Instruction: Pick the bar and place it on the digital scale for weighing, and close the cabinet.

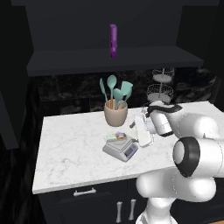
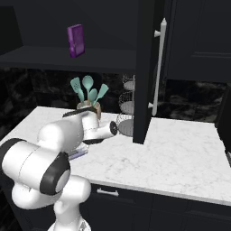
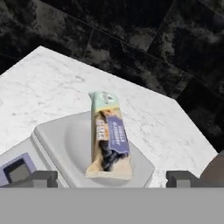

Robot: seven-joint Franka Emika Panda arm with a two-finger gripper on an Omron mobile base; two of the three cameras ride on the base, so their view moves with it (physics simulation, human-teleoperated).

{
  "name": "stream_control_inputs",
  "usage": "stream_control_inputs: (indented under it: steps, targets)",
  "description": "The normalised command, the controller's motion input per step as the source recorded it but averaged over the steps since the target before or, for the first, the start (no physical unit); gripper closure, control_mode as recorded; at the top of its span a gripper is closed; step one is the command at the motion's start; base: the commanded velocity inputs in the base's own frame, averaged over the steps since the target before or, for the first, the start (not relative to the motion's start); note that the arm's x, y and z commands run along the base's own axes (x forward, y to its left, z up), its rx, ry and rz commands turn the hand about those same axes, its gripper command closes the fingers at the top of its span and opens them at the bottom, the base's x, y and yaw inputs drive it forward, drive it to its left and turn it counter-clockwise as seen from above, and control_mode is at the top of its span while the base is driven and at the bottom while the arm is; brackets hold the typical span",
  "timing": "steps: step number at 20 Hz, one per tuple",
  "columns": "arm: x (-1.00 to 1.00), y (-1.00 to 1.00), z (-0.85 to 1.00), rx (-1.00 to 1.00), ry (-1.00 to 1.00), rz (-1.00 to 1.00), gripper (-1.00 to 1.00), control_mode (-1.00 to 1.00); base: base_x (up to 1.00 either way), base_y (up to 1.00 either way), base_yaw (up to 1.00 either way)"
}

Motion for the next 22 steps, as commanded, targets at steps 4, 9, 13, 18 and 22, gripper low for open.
stream_control_inputs:
  steps: [4, 9, 13, 18, 22]
  targets:
    - [-0.31, -0.26, 0.10, 0.10, -0.43, -0.14, -1.00, -1.00, 0.00, 0.00, 0.00]
    - [-0.37, -0.55, 0.40, 0.16, -0.51, -0.13, -1.00, -1.00, 0.00, 0.00, 0.00]
    - [-0.38, -0.71, 0.60, 0.12, -0.54, -0.15, -1.00, -1.00, 0.00, 0.00, 0.00]
    - [-0.38, -0.75, 0.59, 0.06, -0.56, -0.18, -1.00, -1.00, 0.00, 0.00, 0.00]
    - [-0.42, -0.74, 0.64, 0.03, -0.57, -0.20, -1.00, -1.00, 0.00, 0.00, 0.00]
